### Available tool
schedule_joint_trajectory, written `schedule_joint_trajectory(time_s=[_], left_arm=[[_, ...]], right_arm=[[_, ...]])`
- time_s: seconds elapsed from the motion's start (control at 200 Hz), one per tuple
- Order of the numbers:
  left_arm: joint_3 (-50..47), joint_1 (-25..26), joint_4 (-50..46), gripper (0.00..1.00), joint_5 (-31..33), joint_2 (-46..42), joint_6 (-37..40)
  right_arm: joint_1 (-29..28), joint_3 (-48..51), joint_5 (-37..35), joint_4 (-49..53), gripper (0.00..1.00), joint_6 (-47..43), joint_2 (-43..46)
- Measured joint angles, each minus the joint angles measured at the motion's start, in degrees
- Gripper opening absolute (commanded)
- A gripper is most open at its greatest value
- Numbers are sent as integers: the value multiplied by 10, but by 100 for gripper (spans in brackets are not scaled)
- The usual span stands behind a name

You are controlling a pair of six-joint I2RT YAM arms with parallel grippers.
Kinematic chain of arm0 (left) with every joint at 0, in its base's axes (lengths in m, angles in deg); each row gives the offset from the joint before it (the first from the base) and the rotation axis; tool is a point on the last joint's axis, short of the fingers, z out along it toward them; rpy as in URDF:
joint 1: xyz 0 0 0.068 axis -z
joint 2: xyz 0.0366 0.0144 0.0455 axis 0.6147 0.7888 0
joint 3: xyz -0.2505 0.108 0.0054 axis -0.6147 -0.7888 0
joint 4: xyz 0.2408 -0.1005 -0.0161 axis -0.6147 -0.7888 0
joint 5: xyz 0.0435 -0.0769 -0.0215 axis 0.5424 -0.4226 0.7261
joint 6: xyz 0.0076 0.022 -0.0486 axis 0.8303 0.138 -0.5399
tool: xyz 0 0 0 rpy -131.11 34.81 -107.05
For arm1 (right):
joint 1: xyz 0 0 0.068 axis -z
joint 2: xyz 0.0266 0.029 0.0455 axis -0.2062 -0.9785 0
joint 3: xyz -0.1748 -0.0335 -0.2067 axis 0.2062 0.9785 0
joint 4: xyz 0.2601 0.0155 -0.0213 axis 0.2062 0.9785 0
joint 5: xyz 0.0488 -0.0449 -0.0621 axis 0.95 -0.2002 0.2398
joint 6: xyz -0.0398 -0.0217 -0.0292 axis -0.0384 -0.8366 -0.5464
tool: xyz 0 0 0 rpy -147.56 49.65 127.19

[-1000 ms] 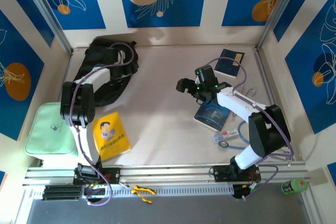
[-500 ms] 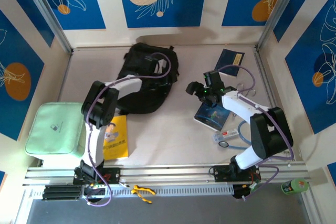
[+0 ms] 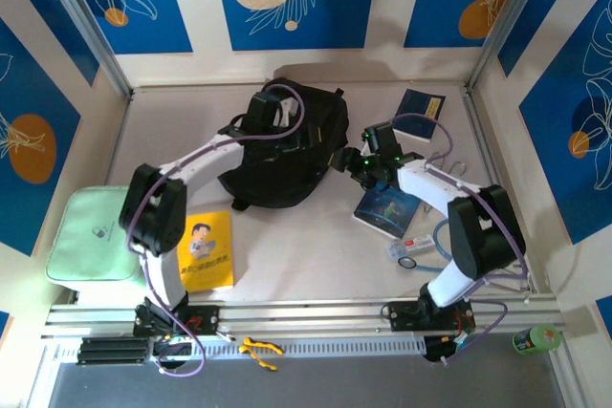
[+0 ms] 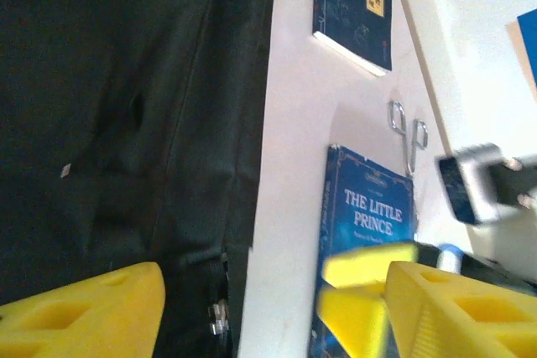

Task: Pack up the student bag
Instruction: Move the student bag to the top-center of the table, then unzip the student bag at the top-center of the table.

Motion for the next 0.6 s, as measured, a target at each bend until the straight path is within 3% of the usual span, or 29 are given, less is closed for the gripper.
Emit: schedule_joint_trajectory(time_s=[0.21, 0.325, 0.6], left_arm=[[-108, 1, -7, 37, 7, -67, -35], [-154, 9, -21, 29, 11, -78, -47], [-233, 65, -35, 19, 52, -80, -46]], right_arm=[[-17, -30, 39, -14, 49, 4, -65], [-14, -31, 51, -17, 40, 5, -86], [14, 5, 85, -45, 39, 24, -95]])
